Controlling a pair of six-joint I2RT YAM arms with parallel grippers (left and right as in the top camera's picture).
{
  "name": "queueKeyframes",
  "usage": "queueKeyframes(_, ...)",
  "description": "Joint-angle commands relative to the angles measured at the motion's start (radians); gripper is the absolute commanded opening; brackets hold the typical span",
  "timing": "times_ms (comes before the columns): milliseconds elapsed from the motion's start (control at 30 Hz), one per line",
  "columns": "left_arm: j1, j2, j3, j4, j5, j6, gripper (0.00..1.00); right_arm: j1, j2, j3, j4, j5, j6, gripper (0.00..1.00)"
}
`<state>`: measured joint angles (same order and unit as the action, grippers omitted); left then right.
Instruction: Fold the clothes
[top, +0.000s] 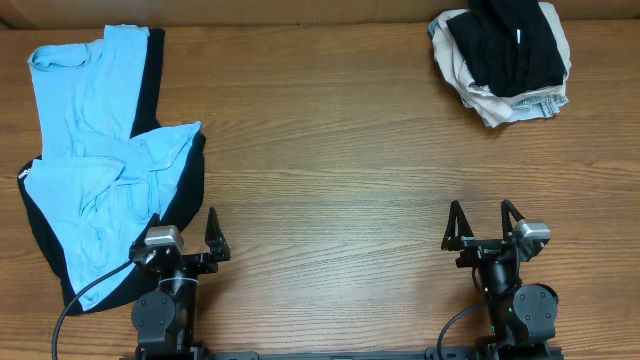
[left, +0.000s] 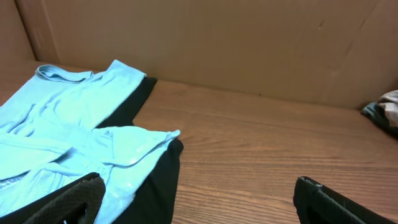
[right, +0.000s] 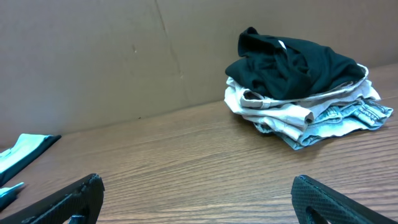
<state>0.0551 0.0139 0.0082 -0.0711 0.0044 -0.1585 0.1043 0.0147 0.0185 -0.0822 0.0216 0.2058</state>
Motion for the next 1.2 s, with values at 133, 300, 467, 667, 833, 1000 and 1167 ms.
queueKeyframes(133, 0.010, -0.009, 0.038, -0.050, 0.068, -0.007, 1.00, -0.006, -0.012, 0.023, -0.002, -0.099, 0.001, 1.00)
queueKeyframes(300, 0.010, 0.011, 0.177, -0.197, 0.066, -0.006, 1.00, -0.006, -0.011, 0.131, -0.101, -0.102, 0.001, 1.00)
queueKeyframes(467, 0.010, 0.135, 0.342, -0.318, 0.067, -0.006, 1.00, -0.006, 0.015, 0.253, -0.215, -0.102, 0.001, 1.00)
queueKeyframes(667, 0.010, 0.369, 0.528, -0.321, 0.112, -0.006, 1.00, -0.006, 0.110, 0.402, -0.328, -0.102, 0.001, 1.00)
queueKeyframes(833, 0.010, 0.562, 0.674, -0.330, 0.198, -0.007, 1.00, -0.006, 0.236, 0.536, -0.391, -0.102, 0.000, 1.00)
queueKeyframes(1000, 0.010, 0.771, 0.844, -0.459, 0.233, -0.006, 1.00, -0.006, 0.412, 0.697, -0.493, -0.102, 0.000, 1.00)
queueKeyframes(1167, 0.010, 1.010, 1.043, -0.618, 0.231, 0.057, 1.00, -0.006, 0.641, 0.895, -0.674, -0.102, 0.000, 1.00)
